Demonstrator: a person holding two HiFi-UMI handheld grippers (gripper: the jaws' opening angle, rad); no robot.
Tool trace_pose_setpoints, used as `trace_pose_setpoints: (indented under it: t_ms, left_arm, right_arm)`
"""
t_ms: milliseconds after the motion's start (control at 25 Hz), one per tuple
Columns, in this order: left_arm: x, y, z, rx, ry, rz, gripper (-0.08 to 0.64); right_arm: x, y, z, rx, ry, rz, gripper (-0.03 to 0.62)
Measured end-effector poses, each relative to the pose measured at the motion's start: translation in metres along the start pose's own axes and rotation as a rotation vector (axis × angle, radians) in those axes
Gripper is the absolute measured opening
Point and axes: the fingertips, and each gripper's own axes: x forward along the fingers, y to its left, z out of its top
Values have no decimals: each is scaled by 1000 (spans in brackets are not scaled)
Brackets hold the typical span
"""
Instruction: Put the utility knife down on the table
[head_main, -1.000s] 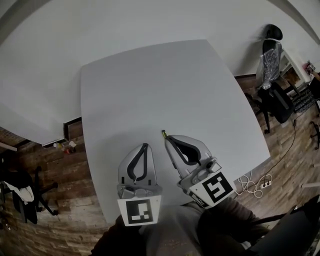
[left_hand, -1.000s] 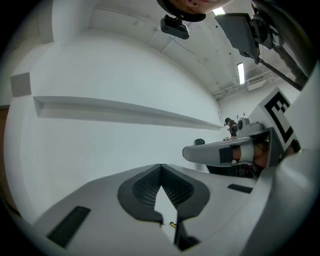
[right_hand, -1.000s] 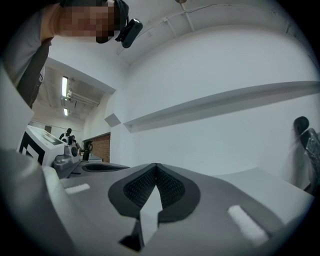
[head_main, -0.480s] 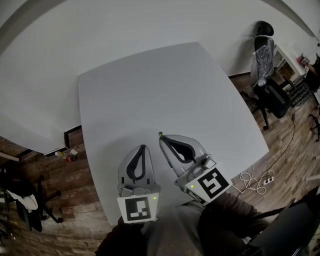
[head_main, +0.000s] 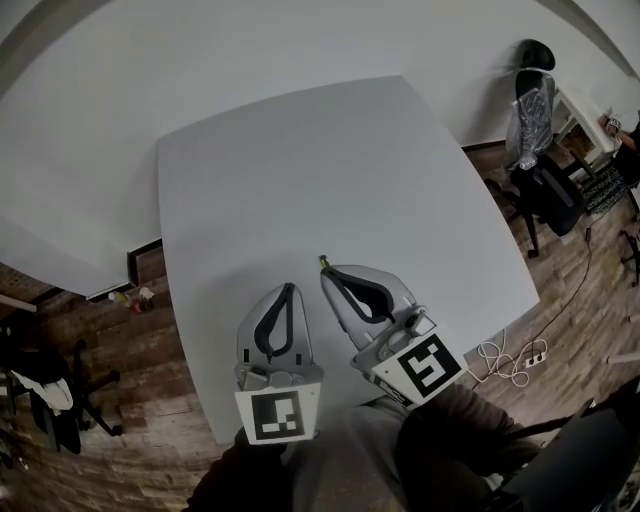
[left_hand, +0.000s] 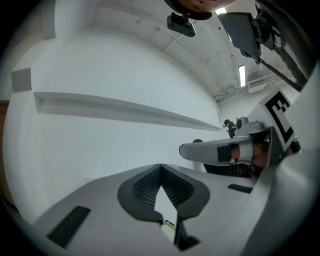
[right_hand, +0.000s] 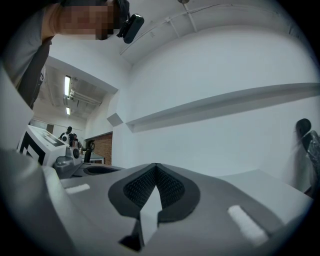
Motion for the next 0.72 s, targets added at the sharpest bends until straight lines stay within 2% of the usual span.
trace_pose_setpoints:
  t_ms: [720]
  left_arm:
    - [7, 2, -8, -12, 29, 5, 0]
  right_arm:
    - [8, -7, -7, 13, 9, 4, 1]
